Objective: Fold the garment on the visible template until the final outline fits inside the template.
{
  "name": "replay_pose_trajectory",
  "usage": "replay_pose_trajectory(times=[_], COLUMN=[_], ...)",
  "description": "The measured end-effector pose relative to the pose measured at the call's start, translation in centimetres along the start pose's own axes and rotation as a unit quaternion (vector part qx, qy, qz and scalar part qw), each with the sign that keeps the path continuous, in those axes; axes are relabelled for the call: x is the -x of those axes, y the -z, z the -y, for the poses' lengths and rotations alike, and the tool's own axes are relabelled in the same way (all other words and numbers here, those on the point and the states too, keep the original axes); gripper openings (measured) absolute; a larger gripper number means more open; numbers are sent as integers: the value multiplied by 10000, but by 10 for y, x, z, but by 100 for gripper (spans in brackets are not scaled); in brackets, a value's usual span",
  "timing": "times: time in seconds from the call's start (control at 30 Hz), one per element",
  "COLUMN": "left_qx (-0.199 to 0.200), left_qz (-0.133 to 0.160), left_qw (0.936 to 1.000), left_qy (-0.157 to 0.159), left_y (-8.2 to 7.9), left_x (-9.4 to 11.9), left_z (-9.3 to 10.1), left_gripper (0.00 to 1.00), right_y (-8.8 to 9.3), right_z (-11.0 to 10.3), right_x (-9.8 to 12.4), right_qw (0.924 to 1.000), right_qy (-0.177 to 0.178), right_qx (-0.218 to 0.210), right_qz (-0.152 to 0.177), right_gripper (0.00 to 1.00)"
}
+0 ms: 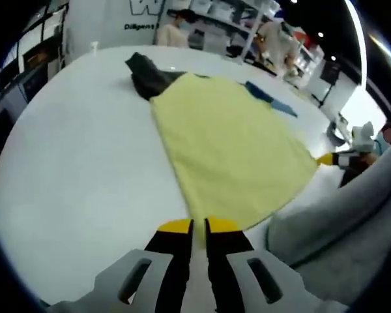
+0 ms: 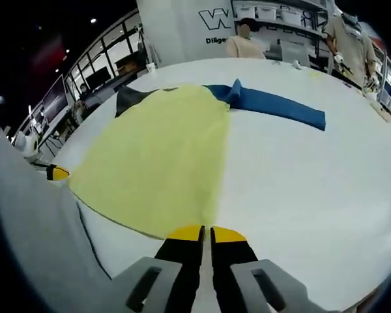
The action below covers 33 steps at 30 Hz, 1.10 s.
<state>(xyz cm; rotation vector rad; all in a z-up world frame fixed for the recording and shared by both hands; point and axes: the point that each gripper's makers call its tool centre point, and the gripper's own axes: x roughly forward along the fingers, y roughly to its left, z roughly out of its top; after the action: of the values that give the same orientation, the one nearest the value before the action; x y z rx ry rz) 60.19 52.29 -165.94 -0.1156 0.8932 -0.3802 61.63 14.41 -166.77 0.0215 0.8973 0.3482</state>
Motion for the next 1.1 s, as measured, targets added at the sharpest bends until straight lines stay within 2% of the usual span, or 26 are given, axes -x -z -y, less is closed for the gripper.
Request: replay_pose_trajectory(times=[0.07,0.13,0.2,0.23,0.27,0.4,0.43,0.53,0.63,0.67,0.73,0.77,0.8,0.83,0.9,0.93,0.97,1.0,1.07,1.1], left_qx=[94,88,62,-58,-72,-52,-131,-193,-146,48,188,304,415,357,331,324,300,236,225,156], left_qz=[132,202,219,347,430,562,642,740,931,1166,1321,1473,1673,1657,1680,1681,1724,1884,1874,1862], left_qw=[9998,9988,9978,9964,9957,9943,9932,9922,9909,9884,9863,9842,9815,9819,9819,9820,9816,9796,9800,9805], left_qy=[-125,-433,-622,-766,-821,-906,-962,-988,-958,-976,-967,-929,-833,-843,-810,-801,-769,-656,-636,-607], left_y=[-12,-24,-29,-41,-50,-76,-89,-113,-137,-159,-170,-181,-201,-212,-229,-233,-240,-256,-263,-269], left_x=[-1,1,3,2,2,-2,-6,-16,-27,-33,-36,-38,-44,-52,-59,-60,-64,-69,-74,-81], left_z=[-16,-35,-45,-59,-69,-93,-102,-110,-121,-124,-126,-126,-124,-135,-135,-136,-136,-135,-136,-136], left_gripper=[8,13,20,22,24,25,26,27,27,27,27,27,27,27,27,27,28,29,31,33], right_y=[-14,-32,-37,-42,-52,-68,-75,-80,-84,-86,-86,-86,-87,-90,-93,-94,-96,-98,-100,-105], right_z=[2,5,8,20,19,22,21,23,22,21,22,22,23,22,20,19,19,21,21,20], right_x=[2,1,1,-2,1,0,0,-2,0,3,2,1,1,2,4,4,5,4,5,7], right_qw=[9997,9977,9969,9968,9968,9964,9960,9958,9956,9957,9957,9957,9956,9952,9953,9953,9951,9950,9948,9933], right_qy=[-61,-200,-192,-142,-90,-93,-125,-109,-98,-63,-52,-52,-75,-99,-112,-117,-116,-105,-105,-124], right_qx=[54,-172,-298,-297,-167,30,26,41,34,68,92,96,79,93,80,93,122,152,159,215], right_qz=[215,619,696,731,775,838,880,907,937,924,921,917,926,967,956,959,970,982,1000,1126], right_gripper=[5,10,16,18,19,24,26,33,35,34,34,35,36,38,42,43,44,45,46,47])
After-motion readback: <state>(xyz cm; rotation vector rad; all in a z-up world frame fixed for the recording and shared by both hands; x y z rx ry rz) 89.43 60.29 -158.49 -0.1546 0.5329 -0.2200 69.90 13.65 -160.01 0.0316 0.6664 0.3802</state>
